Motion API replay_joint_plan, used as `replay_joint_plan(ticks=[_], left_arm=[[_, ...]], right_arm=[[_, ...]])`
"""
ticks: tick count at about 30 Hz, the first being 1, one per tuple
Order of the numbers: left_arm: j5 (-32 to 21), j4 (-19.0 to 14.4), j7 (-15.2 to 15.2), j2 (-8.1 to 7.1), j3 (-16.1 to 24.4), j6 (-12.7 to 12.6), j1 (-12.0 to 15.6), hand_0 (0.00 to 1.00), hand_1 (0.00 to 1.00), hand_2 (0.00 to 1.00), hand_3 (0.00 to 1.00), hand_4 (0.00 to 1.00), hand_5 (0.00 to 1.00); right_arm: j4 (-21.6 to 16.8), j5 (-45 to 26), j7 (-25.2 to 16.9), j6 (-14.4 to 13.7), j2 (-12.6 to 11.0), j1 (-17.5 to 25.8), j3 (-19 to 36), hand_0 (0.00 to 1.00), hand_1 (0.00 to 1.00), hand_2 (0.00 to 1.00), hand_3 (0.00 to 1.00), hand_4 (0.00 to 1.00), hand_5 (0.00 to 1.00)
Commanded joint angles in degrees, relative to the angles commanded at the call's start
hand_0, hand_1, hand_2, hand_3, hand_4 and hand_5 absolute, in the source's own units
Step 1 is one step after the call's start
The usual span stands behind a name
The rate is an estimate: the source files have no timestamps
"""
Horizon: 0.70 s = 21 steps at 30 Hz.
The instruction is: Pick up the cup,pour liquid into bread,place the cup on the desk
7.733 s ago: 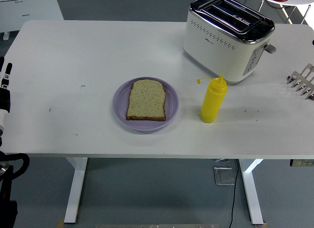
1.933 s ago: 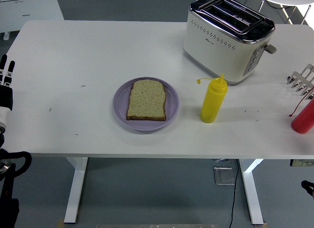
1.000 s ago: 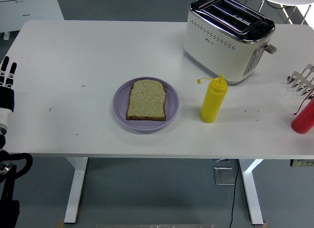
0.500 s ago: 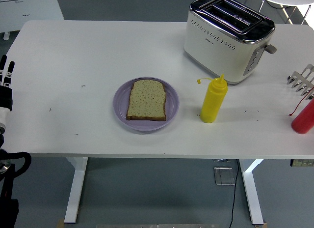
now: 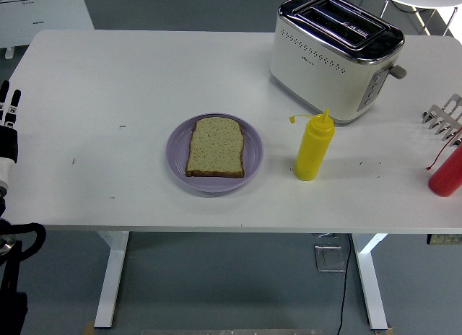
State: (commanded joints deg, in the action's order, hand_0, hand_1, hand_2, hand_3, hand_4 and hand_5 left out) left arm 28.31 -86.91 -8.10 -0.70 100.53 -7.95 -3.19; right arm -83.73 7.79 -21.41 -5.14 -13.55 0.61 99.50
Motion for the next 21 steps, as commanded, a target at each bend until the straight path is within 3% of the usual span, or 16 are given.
replay_joint_plan(ticks=[21], left_arm=[[-0.01, -0.01, -0.05, 0.04, 0.15, 0.03, 0.27, 0.804, 0.781, 0.806, 0.772, 0.477, 0.998]], right_arm=[[0.34, -0.43, -0.06, -0.63, 0.11, -0.06, -0.37, 0.732, 0.638, 0.673, 0.659, 0.542, 0.441]])
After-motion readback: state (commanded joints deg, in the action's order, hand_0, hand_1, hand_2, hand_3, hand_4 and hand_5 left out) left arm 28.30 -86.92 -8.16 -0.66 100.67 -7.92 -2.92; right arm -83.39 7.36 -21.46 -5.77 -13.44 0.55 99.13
